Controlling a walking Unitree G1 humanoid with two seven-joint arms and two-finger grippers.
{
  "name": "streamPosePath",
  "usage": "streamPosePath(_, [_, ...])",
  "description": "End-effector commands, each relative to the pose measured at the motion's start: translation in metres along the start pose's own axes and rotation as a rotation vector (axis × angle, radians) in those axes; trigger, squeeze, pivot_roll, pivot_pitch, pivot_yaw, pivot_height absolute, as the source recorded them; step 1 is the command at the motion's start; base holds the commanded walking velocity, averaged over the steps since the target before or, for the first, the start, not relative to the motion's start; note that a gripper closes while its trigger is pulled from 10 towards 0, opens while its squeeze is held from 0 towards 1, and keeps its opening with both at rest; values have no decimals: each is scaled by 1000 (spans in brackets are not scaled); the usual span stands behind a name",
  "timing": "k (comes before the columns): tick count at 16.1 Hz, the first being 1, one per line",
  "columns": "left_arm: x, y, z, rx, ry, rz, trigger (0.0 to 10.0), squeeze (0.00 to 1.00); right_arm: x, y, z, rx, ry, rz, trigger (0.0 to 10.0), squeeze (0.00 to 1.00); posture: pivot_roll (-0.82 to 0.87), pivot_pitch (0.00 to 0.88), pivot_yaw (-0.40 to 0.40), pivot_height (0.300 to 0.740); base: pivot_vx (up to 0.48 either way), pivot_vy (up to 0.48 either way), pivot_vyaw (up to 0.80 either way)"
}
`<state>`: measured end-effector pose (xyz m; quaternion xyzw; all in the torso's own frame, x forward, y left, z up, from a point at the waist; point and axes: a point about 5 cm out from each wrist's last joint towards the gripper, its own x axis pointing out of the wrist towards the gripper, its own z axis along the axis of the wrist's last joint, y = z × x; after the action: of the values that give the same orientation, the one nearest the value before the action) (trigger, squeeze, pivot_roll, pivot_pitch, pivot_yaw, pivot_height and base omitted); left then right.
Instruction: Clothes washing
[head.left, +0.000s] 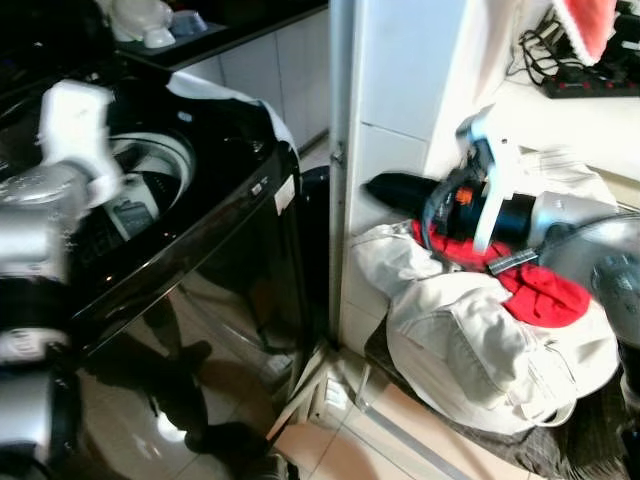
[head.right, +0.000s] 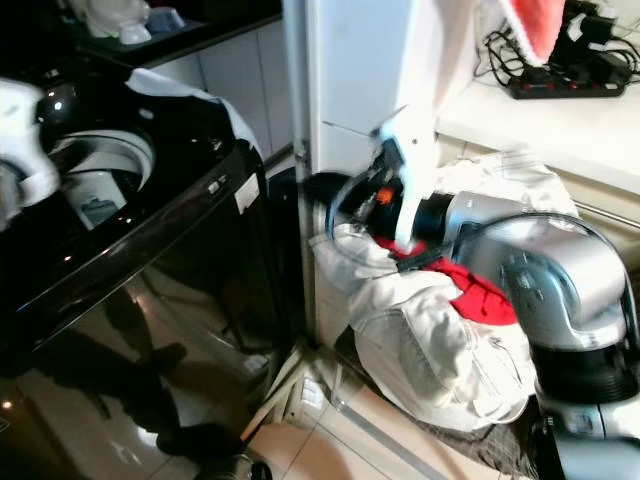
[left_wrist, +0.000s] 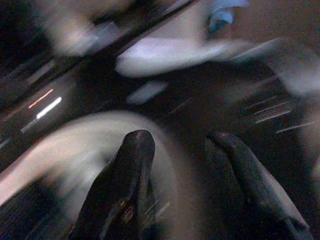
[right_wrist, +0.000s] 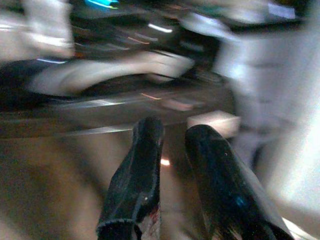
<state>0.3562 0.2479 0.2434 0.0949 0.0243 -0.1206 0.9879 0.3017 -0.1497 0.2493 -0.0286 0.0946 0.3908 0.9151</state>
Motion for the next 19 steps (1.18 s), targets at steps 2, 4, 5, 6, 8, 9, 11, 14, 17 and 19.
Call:
streamPosePath(2, [2,-51,4,36,-98,-258,10000,0,-6,-34,-25,-41,152,-263,10000,1000,5,0,75,740,0,0,0])
streamPosePath(4, [7,-107,-7,31,-139,-423,10000,0,-23,-68,-43,-68,222,-487,10000,1000,-21,0,96,740,0,0,0])
streamPosePath(5, [7,-115,-9,27,-146,-450,10000,0,-27,-76,-45,-62,216,-541,10000,1000,-21,0,96,740,0,0,0])
streamPosePath(6, [7,-139,-12,-3,-172,-528,10000,0,-41,-105,-50,-4,158,-722,10000,1000,-36,0,109,740,0,0,0])
streamPosePath(8, [6,-149,-11,-23,-191,-555,10000,0,-50,-121,-56,16,145,-821,10000,1000,-36,0,109,740,0,0,0])
streamPosePath(9, [6,-153,-9,-46,-211,-566,10000,0,-53,-130,-59,34,145,-857,10000,1000,-42,0,117,740,0,0,0])
streamPosePath(11, [4,-158,-9,-31,-216,-602,10000,0,-52,-144,-66,72,158,-905,10000,1000,-38,0,123,740,0,0,0])
streamPosePath(14, [0,-161,-12,-19,-197,-631,10000,0,-51,-152,-89,115,252,-973,10000,1000,-15,0,119,740,0,0,0])
streamPosePath(17, [-8,-167,-15,-12,-172,-720,10000,0,-49,-149,-110,160,334,-974,10000,0,-7,0,116,740,0,0,0])
streamPosePath(19, [-15,-173,-13,-49,-176,-810,10000,0,-49,-149,-117,182,353,-978,10000,0,-4,0,116,740,0,0,0])
